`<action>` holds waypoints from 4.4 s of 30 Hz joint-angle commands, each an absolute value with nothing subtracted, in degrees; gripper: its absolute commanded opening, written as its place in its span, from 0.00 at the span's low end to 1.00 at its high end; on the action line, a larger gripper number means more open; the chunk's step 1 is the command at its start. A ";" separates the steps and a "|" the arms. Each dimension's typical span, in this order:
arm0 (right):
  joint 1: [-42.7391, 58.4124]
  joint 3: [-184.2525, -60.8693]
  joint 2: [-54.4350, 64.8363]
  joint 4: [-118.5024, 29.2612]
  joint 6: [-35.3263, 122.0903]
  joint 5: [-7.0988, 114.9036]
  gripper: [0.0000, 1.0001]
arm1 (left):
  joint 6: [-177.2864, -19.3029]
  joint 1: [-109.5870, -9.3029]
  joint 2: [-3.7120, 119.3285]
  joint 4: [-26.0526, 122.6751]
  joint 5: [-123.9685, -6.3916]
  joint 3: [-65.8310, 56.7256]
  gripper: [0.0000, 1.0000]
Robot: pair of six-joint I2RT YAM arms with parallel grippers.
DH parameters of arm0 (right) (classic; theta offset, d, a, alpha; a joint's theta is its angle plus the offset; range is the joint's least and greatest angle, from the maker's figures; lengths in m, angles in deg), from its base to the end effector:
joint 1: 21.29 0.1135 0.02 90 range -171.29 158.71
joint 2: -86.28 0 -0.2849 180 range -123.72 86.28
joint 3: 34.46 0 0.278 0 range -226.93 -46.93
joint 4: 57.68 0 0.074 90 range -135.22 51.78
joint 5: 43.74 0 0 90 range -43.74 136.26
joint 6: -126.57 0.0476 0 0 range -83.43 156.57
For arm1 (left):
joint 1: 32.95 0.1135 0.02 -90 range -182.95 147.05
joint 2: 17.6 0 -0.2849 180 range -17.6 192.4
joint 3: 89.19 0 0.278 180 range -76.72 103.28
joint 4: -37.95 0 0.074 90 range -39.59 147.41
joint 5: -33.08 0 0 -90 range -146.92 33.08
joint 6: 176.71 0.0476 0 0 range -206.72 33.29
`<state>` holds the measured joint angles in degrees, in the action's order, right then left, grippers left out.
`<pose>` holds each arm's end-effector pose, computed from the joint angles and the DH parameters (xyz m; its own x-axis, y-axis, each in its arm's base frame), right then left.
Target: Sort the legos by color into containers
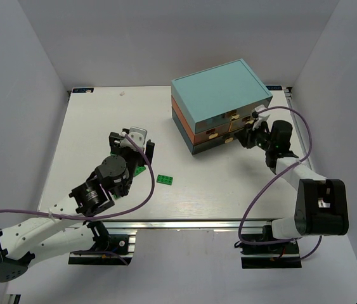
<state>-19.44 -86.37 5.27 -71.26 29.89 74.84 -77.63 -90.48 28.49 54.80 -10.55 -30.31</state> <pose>0.3291 0.0334 0.2287 -0.2087 -0.1089 -0.9719 -0.5168 0.8559 0.0151 0.1365 -0.1503 0.3727 -0.0068 0.2136 -0.9769 0.1981 0.9579 0.2080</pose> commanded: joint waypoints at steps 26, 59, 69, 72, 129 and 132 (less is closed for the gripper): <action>-19.09 -84.37 -13.12 -89.76 68.56 75.54 0.68 | -75.82 -90.69 31.88 53.67 -8.14 -31.28 0.84; -23.02 -79.63 -18.31 -104.37 71.73 77.46 0.18 | -75.29 -90.69 33.55 53.23 -7.96 -31.72 0.86; -24.63 -85.15 -23.74 -102.00 73.65 80.18 0.63 | -75.20 -90.69 33.99 53.14 -7.44 -31.99 0.86; -24.46 -87.09 -25.51 -100.68 74.27 82.55 0.68 | -75.11 -90.69 34.87 53.23 -7.44 -31.99 0.86; -21.47 -88.32 -32.02 -120.27 87.98 81.86 0.45 | -74.85 -90.69 36.54 53.05 -7.52 -32.16 0.86; -21.38 -88.41 -32.37 -120.62 87.81 81.86 0.37 | -74.85 -90.69 36.54 53.05 -7.44 -32.16 0.86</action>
